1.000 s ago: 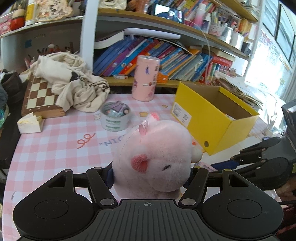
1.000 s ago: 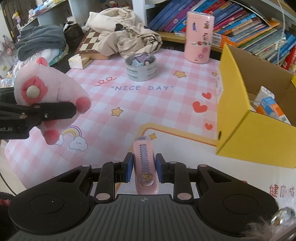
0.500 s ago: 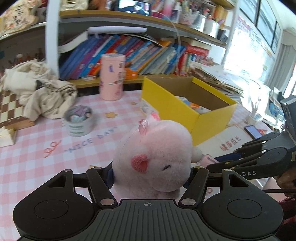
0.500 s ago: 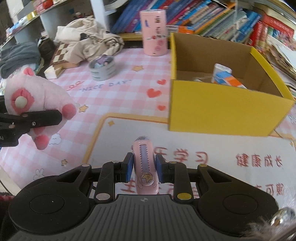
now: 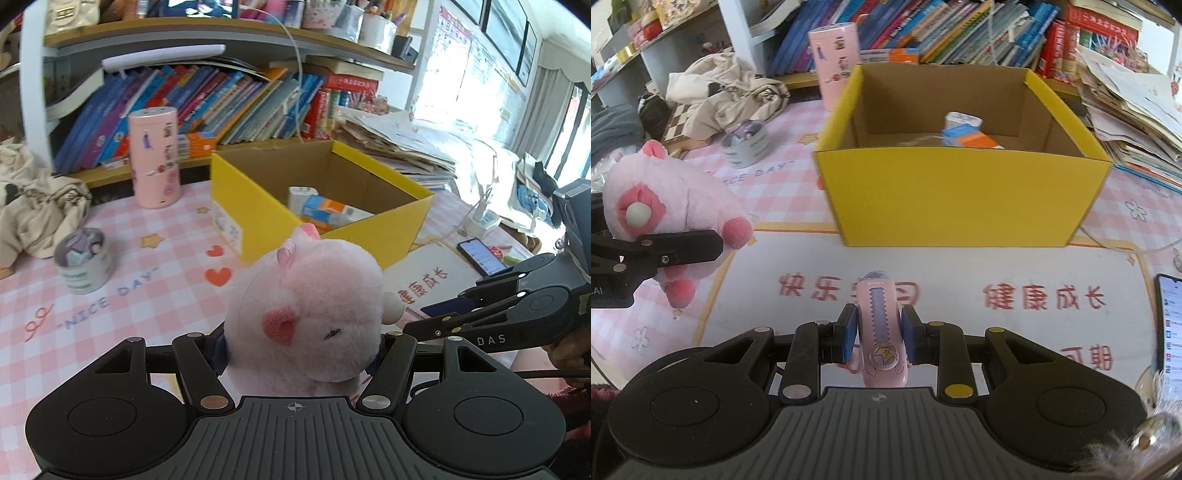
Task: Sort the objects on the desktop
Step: 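Lift the hair clip with the right tool while the left tool carries the plush pig toward the yellow box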
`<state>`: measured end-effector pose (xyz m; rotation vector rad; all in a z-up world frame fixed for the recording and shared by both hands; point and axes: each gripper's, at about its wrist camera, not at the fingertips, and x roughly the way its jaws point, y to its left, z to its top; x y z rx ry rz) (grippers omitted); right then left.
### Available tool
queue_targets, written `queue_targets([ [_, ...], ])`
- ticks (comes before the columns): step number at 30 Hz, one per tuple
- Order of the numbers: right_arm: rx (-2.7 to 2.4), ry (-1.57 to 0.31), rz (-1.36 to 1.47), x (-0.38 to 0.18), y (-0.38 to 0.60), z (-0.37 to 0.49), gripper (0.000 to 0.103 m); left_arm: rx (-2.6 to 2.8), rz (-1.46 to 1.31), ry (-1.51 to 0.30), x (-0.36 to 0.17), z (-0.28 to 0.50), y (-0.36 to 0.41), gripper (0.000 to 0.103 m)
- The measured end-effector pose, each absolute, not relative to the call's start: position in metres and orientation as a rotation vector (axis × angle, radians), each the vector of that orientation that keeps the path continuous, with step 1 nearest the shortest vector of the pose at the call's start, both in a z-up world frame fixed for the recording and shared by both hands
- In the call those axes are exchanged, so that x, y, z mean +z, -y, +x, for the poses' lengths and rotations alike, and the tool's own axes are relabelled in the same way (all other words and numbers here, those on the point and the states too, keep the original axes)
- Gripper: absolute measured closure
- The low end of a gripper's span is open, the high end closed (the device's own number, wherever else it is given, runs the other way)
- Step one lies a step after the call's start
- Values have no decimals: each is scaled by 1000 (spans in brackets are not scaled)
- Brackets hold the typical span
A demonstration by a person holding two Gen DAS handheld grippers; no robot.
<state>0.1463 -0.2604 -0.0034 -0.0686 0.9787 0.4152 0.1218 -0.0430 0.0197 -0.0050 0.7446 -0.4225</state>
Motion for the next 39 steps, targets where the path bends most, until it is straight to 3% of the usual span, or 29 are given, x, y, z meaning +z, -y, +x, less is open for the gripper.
queue_targets([
  [24, 475, -1011, -108, -15, 364, 186, 79, -400, -2, -786, 14, 157, 154, 38],
  [39, 607, -802, -99, 48, 371, 231, 79, -315, 43, -657, 58, 184, 160, 38],
])
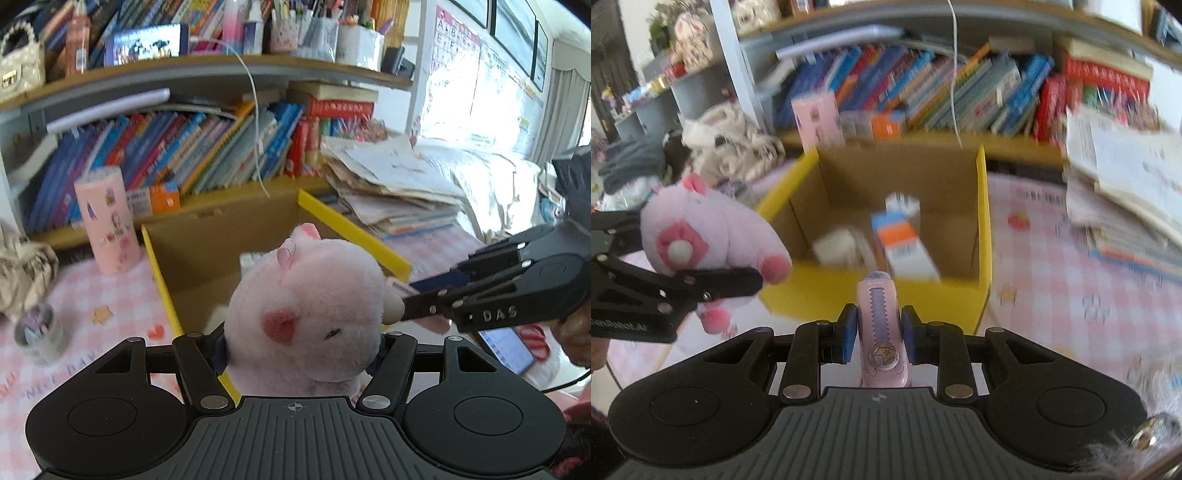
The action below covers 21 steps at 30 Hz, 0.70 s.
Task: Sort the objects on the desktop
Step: 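Lift the hair clip with the right tool while the left tool carries the plush pig toward the yellow box, then lower both held items into the yellow box and open both tools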
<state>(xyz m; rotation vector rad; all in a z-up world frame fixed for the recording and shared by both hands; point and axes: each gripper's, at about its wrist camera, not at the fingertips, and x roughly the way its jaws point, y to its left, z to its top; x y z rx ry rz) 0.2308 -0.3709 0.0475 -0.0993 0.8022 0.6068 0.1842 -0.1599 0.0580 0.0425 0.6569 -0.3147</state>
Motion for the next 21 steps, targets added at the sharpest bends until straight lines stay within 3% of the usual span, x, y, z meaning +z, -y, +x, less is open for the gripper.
queue_targets([
  [10, 661, -706, -180, 65, 336, 302, 79, -256, 140, -615, 62, 243, 156, 38],
  [21, 725, -776, -264, 32, 283, 377, 79, -273, 285, -712, 20, 277, 170, 38],
])
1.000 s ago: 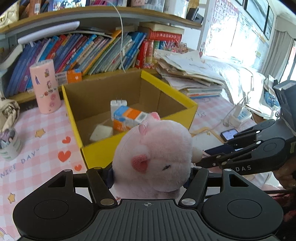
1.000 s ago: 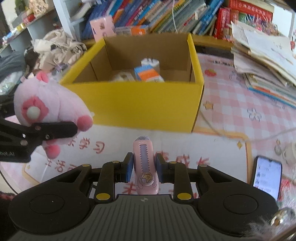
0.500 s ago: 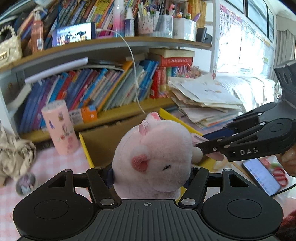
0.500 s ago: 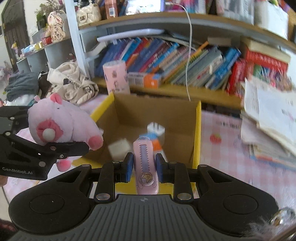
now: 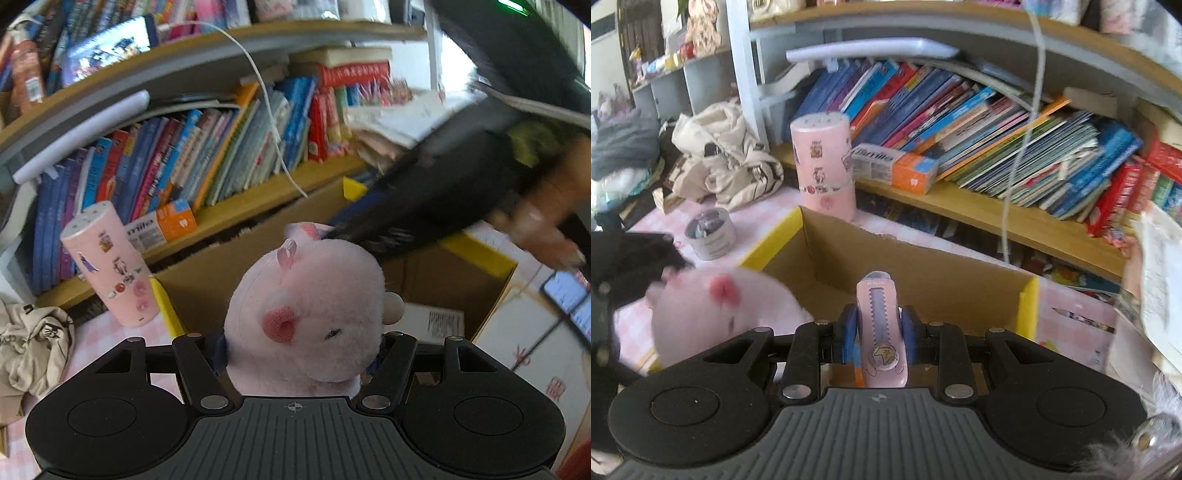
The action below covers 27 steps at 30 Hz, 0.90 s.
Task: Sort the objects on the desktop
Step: 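Lower both held items into the yellow box and open both tools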
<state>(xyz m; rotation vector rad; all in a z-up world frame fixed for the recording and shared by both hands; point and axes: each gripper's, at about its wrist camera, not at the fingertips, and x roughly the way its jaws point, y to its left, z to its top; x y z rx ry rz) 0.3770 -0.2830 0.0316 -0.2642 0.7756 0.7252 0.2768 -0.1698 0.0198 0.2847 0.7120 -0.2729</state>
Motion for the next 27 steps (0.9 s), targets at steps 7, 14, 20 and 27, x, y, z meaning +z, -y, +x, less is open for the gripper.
queue_targets([
  [7, 763, -885, -298, 0, 252, 419, 79, -243, 321, -772, -1, 289, 172, 38],
  [14, 802, -961, -332, -21, 232, 439, 79, -237, 299, -802, -11, 295, 166, 38],
  [20, 807, -1007, -327, -32, 227, 450, 80, -241, 288, -811, -14, 297, 168, 36],
  [27, 802, -1068, -284, -45, 228, 459, 80, -236, 283, -811, -14, 298, 169, 33],
])
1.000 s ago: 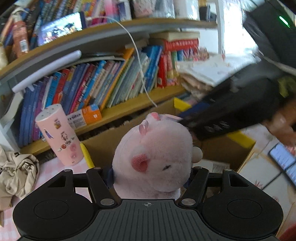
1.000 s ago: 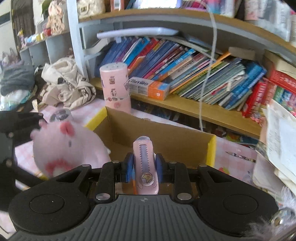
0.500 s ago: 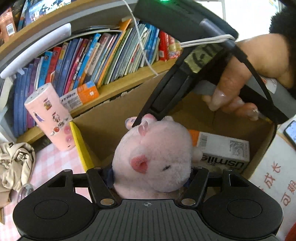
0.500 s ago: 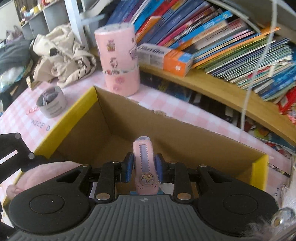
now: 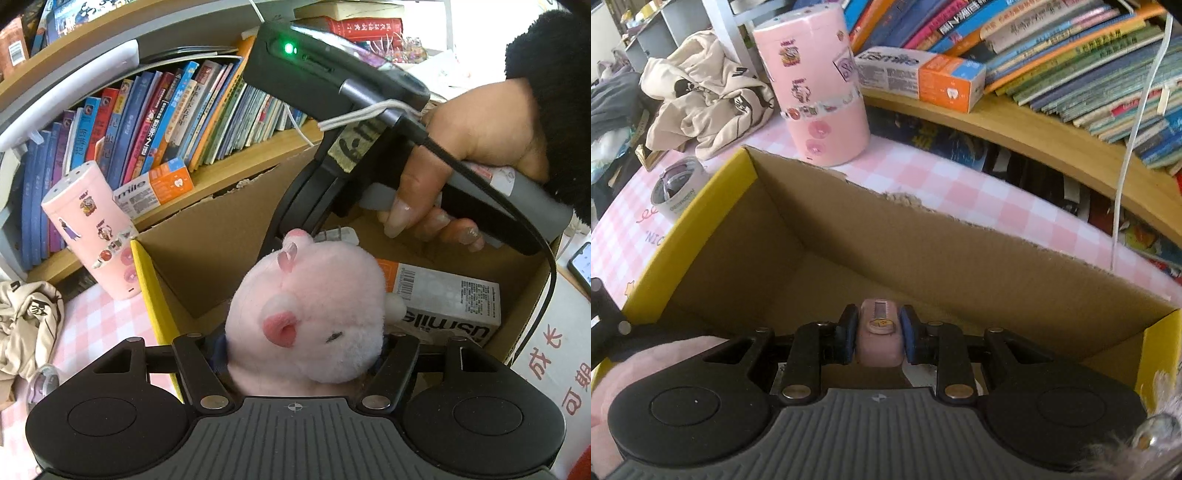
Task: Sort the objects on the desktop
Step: 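Lower both held items into the yellow box and open both tools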
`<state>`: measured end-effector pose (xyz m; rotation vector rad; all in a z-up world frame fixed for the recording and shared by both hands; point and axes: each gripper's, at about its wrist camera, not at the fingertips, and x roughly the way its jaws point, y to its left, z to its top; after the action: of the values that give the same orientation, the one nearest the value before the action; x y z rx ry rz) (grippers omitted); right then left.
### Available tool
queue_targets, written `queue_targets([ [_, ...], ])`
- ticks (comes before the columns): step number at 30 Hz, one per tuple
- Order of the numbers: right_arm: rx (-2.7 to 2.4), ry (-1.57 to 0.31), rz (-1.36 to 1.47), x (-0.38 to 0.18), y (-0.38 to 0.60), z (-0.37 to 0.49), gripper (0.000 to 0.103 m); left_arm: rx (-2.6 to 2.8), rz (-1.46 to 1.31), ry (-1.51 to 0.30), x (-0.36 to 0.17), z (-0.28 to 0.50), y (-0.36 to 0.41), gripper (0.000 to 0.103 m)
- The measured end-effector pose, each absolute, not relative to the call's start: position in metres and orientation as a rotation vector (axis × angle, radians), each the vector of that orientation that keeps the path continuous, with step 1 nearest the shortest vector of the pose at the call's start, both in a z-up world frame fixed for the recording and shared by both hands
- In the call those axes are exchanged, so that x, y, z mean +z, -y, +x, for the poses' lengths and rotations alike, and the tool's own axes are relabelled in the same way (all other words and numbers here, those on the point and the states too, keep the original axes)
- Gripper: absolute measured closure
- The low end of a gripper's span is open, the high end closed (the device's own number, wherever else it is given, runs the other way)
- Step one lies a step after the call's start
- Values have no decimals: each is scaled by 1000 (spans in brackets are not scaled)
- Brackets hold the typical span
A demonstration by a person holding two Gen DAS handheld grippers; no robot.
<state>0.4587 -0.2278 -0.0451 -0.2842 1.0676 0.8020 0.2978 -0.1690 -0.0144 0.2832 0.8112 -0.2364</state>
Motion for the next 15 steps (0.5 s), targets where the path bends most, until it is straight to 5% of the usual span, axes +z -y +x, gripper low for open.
queue_targets([
  [3, 800, -1072, -281, -46, 227, 458, 77, -234, 283, -813, -14, 298, 170, 33],
  [6, 817, -1059, -270, -41, 228, 453, 62, -206, 297, -794, -13, 296, 173, 26],
  [8, 824, -1047, -269, -37, 230, 450, 60, -188, 302, -771, -9, 293, 174, 18],
  [15, 809, -1017, -220, -19, 245, 443, 53, -163, 293, -707, 9, 280, 172, 13],
])
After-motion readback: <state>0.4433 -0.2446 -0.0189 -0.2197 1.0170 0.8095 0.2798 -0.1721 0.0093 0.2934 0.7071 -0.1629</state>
